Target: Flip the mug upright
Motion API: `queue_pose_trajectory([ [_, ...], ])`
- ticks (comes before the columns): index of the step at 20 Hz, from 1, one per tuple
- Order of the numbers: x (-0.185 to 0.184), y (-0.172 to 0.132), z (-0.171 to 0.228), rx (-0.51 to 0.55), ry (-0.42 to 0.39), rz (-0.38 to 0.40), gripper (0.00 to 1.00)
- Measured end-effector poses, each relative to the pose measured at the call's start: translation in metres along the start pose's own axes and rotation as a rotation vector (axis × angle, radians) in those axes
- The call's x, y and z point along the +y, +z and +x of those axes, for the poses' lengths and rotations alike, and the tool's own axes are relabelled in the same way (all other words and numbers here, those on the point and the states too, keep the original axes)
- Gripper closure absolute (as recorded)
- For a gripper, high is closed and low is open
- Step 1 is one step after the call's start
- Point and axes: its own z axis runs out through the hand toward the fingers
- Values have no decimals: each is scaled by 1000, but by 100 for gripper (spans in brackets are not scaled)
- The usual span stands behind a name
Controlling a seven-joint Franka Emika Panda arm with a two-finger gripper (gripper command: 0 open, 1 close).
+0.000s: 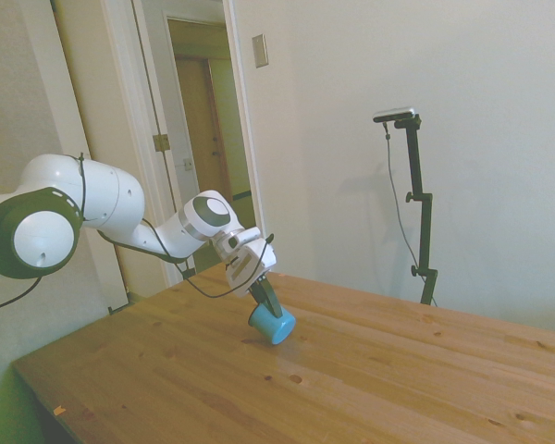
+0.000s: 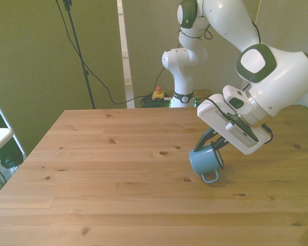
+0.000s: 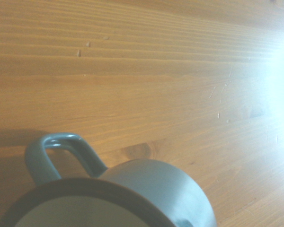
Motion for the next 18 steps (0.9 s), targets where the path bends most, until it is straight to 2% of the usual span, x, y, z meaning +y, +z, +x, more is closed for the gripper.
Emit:
queue_pose_trajectory([
  [7, 1, -5, -1, -28, 6, 15, 100],
  [13, 4, -9, 7, -144, 19, 65, 100],
  [15, 6, -11, 13, -202, 17, 110, 100],
  [18, 10, -16, 29, -285, 17, 219, 100],
])
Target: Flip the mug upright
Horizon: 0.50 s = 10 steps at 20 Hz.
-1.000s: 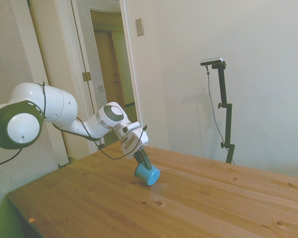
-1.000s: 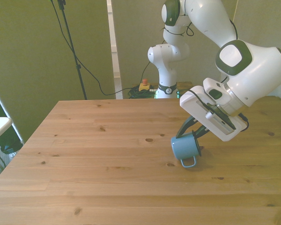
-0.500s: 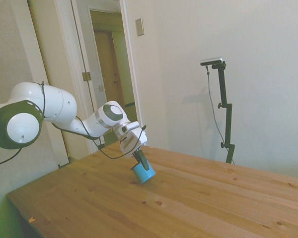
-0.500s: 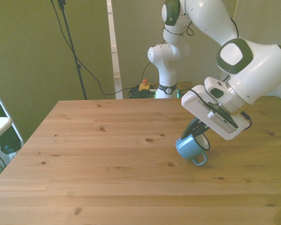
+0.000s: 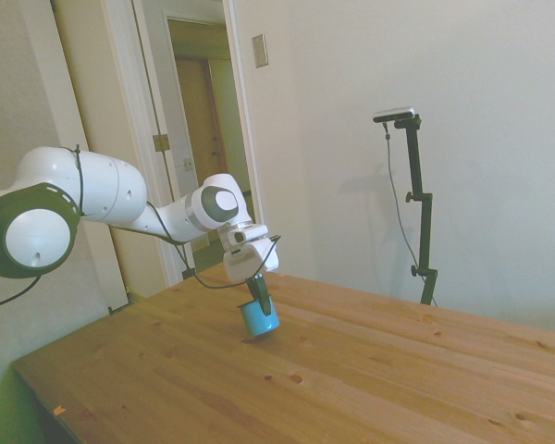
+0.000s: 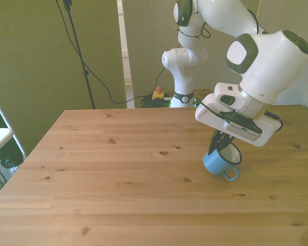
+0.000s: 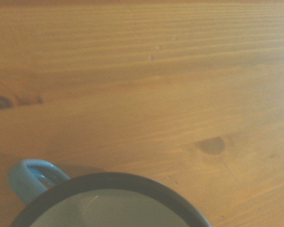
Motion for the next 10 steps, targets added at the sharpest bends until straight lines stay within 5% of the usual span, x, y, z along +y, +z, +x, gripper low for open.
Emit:
queue_pose_trajectory([
  [10, 24, -1, 38, -326, -96, 276, 100],
])
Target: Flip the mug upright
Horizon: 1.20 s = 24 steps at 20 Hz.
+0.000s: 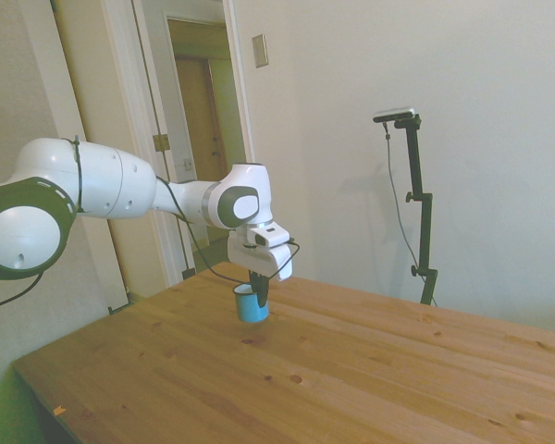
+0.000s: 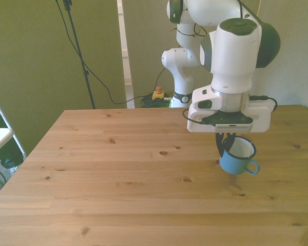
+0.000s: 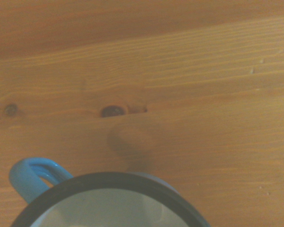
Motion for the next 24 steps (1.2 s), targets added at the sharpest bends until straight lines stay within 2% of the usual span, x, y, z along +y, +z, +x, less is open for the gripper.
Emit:
queue_pose_trajectory([
  [4, 21, -18, 7, -26, -22, 41, 100],
  [9, 64, -45, 10, 25, 17, 57, 100],
  [15, 89, -11, 11, 55, 66, 21, 100],
  [24, 80, 18, 4, 59, 113, -13, 100],
])
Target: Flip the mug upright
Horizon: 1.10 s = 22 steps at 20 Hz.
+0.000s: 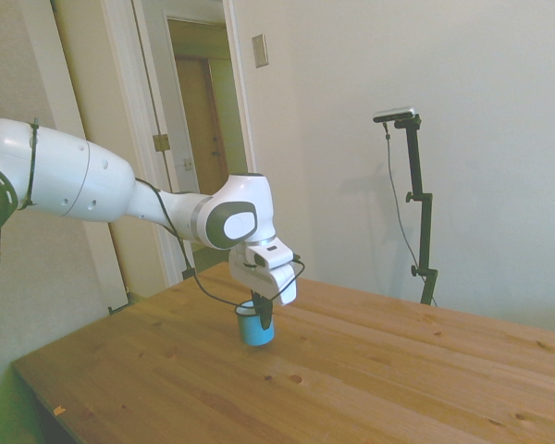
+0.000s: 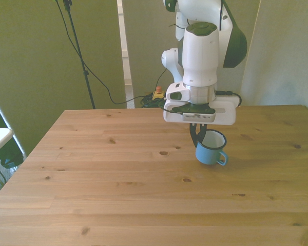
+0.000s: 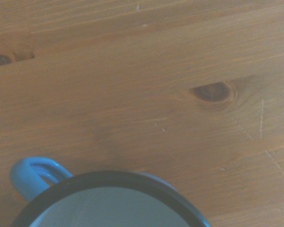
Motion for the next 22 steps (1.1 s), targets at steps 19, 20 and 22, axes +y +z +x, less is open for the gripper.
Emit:
queue_pose_trajectory([
  [19, -16, 21, -5, -7, 24, -26, 0],
  [20, -16, 22, -6, -7, 24, -28, 0],
  [22, -16, 22, -6, -7, 24, -29, 0],
])
